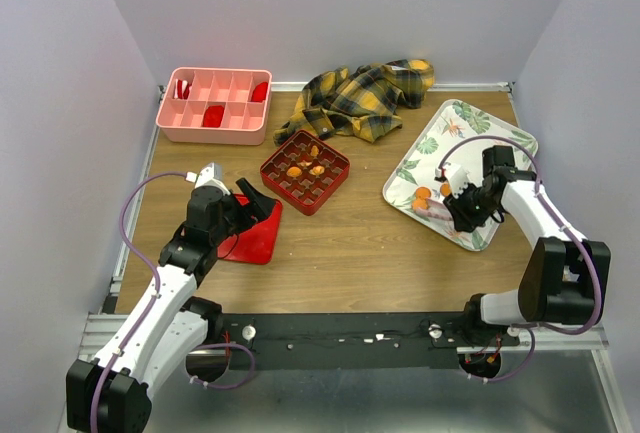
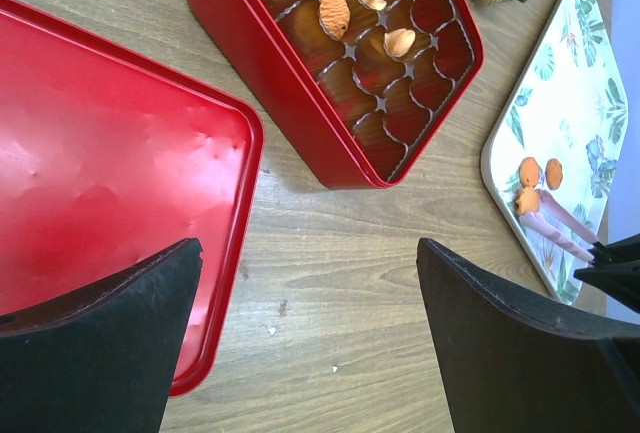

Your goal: Pack the cookies

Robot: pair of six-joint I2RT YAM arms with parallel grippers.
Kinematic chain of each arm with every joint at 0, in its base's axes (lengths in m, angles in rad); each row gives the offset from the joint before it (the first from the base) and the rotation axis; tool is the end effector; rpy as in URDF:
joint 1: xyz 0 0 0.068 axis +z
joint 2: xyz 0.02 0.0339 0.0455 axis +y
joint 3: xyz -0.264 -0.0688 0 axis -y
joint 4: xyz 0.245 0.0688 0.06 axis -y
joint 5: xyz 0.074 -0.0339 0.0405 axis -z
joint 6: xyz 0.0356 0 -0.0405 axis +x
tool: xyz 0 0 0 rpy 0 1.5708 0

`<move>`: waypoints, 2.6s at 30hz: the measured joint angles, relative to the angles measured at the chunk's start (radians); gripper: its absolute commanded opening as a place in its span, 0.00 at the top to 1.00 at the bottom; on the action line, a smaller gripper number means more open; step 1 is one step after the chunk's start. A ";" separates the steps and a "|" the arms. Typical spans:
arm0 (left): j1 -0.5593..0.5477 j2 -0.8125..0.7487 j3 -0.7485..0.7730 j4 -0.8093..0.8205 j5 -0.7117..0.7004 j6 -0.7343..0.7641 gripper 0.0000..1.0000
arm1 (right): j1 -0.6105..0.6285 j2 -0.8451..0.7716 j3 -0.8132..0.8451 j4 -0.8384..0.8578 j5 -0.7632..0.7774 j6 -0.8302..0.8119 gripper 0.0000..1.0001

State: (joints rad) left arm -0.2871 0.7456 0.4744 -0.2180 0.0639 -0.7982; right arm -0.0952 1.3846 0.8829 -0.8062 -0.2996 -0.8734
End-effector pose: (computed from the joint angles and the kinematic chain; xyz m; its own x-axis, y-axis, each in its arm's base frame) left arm 0.1670 -0.0517 0.2333 -0.5557 -0.5811 -0.5946 -0.0878 0.7522 -0.6531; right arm 0.2428 -0.0126 0.2034 -0.6284 -0.6757 -0.3854 -0.7275 0.6859 -0.0162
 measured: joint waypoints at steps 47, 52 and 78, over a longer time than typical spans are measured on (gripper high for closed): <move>0.000 0.048 0.000 0.029 0.000 0.000 0.01 | 0.461 0.275 0.533 0.001 -0.032 0.145 0.76; 0.000 0.037 0.000 0.028 0.000 0.000 0.01 | 0.537 0.398 0.686 0.005 -0.035 0.178 0.76; 0.000 0.032 0.001 0.010 0.000 0.001 0.01 | 0.572 0.616 0.847 0.010 0.026 0.197 0.58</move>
State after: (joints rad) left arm -0.2871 0.7773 0.4755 -0.2077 0.0635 -0.7975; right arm 0.4770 2.0010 1.7302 -0.7959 -0.2733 -0.6765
